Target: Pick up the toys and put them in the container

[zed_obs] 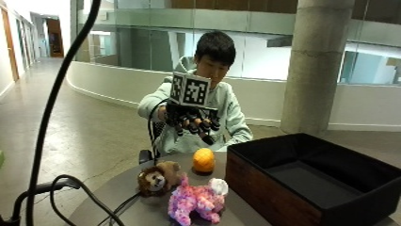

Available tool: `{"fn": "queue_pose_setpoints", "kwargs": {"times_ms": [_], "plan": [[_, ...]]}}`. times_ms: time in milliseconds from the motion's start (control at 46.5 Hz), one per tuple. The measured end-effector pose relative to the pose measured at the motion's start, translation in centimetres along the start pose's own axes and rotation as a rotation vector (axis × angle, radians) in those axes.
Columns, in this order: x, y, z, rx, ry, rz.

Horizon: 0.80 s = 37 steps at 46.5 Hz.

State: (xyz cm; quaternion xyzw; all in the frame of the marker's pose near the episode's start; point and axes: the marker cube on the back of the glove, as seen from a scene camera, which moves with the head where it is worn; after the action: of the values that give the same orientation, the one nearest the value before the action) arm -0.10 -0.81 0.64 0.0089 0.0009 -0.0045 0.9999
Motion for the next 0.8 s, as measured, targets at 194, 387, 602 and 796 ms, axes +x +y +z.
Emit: {"fn": "queue_pose_setpoints", "kwargs": {"times_ms": [194,387,602,796], "plan": [[-0.8,-2.3,5.2,-0.136,-0.019,0.015],[-1.6,-3.2,11.7,-0.327,-0.083,0.023],[-2.2,-3.5,15.5,-0.291,-0.053,0.013],[-2.7,-4.0,16.2,-0.158,-0.137,0.040]]}}
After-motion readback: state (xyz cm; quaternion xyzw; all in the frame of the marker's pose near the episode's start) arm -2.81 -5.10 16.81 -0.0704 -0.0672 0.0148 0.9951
